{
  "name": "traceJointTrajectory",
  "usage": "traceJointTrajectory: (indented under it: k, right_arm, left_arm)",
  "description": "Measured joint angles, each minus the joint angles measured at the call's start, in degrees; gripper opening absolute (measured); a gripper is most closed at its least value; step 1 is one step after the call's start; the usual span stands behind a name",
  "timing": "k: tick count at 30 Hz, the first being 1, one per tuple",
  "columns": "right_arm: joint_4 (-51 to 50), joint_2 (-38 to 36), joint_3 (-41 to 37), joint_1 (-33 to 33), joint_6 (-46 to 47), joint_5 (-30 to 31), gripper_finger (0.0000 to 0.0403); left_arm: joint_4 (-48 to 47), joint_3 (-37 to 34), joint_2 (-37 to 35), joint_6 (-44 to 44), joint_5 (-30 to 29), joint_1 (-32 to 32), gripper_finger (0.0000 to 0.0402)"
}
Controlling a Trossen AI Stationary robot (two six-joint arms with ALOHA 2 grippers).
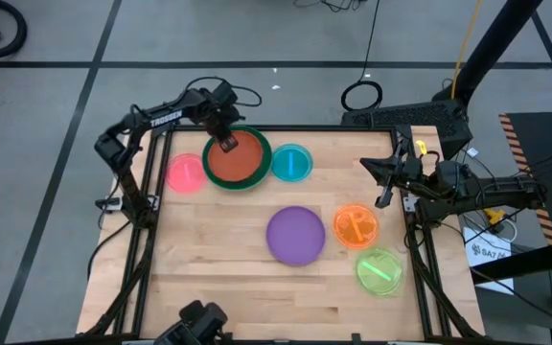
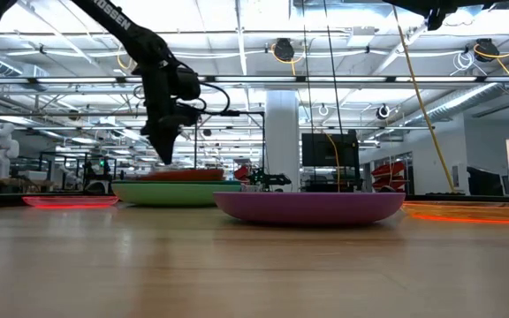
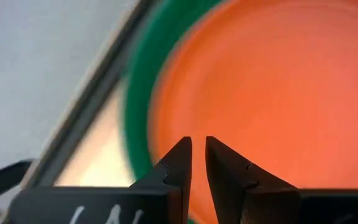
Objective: Stack plastic plates
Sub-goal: Stack the dark orange plate on top of the dark green plate
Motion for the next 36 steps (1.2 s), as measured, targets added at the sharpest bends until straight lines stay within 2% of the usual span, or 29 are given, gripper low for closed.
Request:
traceJointTrajectory:
  k: [3, 12, 24, 36]
  right_arm:
    - [-0.02, 0.0, 0.0, 0.0, 0.02, 0.0, 0.0006]
    - [-0.97, 0.0, -0.02, 0.0, 0.66, 0.0, 0.0006]
    - [-1.28, 0.0, -0.02, 0.0, 0.66, 0.0, 0.0006]
    - [-1.29, -0.02, -0.02, 0.01, 0.5, 0.0, 0.0006]
  left_arm:
    - [1.22, -0.1, 0.0, 0.74, 2.56, -2.06, 0.0053]
    - [9.51, -4.34, -0.07, 0.88, 2.24, -8.77, 0.0053]
    - [14.94, -10.4, -0.04, -1.71, 0.59, -8.76, 0.0053]
    - [17.39, -11.72, -0.08, -3.3, -1.67, -9.13, 0.0053]
